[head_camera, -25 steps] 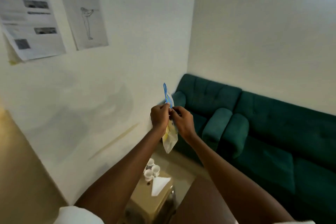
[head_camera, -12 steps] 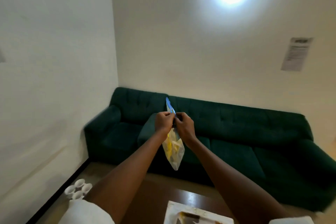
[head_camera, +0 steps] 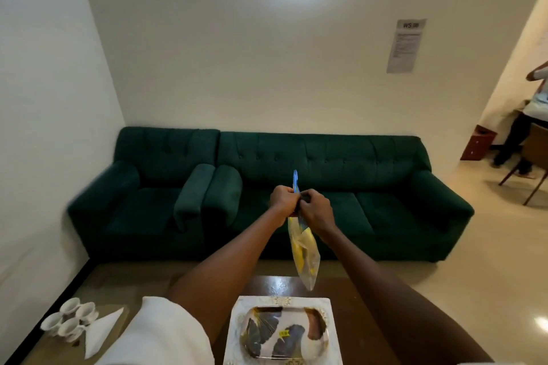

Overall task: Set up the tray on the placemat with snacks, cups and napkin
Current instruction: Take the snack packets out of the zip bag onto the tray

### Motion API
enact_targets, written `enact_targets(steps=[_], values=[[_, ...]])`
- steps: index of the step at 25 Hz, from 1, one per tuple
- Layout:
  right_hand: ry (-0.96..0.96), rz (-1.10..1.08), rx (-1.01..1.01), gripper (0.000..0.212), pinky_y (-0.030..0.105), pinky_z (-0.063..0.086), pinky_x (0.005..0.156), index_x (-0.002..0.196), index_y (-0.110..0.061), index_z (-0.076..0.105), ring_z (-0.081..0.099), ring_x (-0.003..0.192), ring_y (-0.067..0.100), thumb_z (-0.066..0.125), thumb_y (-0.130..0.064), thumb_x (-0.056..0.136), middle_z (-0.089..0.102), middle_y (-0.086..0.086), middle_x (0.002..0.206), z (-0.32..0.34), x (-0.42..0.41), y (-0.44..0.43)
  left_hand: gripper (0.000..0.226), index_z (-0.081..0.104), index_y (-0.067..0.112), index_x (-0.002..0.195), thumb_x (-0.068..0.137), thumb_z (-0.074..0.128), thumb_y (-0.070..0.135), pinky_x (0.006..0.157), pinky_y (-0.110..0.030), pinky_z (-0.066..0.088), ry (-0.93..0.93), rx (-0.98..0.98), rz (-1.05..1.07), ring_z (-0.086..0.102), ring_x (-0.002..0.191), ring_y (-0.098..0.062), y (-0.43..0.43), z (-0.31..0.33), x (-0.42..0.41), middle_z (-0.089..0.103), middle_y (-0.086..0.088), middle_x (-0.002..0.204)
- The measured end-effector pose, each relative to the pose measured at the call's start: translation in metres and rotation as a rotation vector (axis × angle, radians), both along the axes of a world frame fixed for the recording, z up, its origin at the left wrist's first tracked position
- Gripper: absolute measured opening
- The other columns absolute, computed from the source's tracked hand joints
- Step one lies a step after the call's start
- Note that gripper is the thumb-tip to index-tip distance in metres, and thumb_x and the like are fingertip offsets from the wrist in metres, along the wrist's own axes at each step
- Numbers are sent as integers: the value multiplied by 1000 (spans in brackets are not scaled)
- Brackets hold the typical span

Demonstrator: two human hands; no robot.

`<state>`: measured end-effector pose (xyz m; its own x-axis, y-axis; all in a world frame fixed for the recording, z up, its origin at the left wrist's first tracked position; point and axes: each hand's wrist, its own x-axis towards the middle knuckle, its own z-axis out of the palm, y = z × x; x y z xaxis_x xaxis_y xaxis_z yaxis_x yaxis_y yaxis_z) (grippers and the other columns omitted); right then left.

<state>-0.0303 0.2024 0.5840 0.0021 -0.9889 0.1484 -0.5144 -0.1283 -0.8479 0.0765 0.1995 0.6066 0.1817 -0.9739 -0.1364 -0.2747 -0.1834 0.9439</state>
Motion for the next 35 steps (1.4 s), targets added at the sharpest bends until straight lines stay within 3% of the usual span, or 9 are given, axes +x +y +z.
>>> enact_targets(steps=[4,8,13,17,27,31,35], values=[[98,-50,-3,17,44,64,80,109,-9,70,74,84,19,59,-16,100,76,9,99,-20,-12,-12,24,74,-2,92,101,62,18,79,-44,64,-43,22,-36,70,73,-25,-18,-24,-5,69,-15,80],[67,-103,48,14,48,64,78,106,-7,72,75,82,24,63,-14,97,76,9,93,-39,-8,-22,25,80,1,90,96,68,23,75,-43,62,-182,-16,-11,71,76,-27,-24,-41,-1,78,-19,89],[27,-127,168,19,50,64,79,107,-3,73,76,84,29,67,-5,89,76,14,95,-51,-9,-34,22,79,-3,82,88,69,16,63,-32,48,-197,28,68,64,68,-22,-30,-54,26,78,-23,89],[69,-209,162,12,51,64,78,100,-3,70,75,84,31,64,-5,91,74,15,93,-48,-30,-49,21,78,-4,84,90,69,14,76,-45,66,-183,34,182,78,79,-36,-39,-55,56,78,-24,87],[187,-250,193,8,49,64,79,97,-4,68,74,85,30,64,-10,95,73,14,95,-61,-63,-61,19,78,2,91,96,68,17,76,-49,66,-185,21,237,79,75,-34,-47,-63,37,79,-17,87],[223,-259,238,18,50,64,78,93,-4,68,73,82,31,68,-22,93,73,14,90,-66,-70,-60,20,78,0,86,95,67,14,76,-51,66,-201,21,212,79,77,-35,-49,-66,27,78,-19,83],[280,-271,53,15,37,53,67,91,-10,61,64,78,23,66,-24,93,67,8,90,-63,-65,-54,21,78,-1,84,94,66,13,72,-51,66,-201,34,217,77,69,-33,-45,-75,22,78,-21,85]])
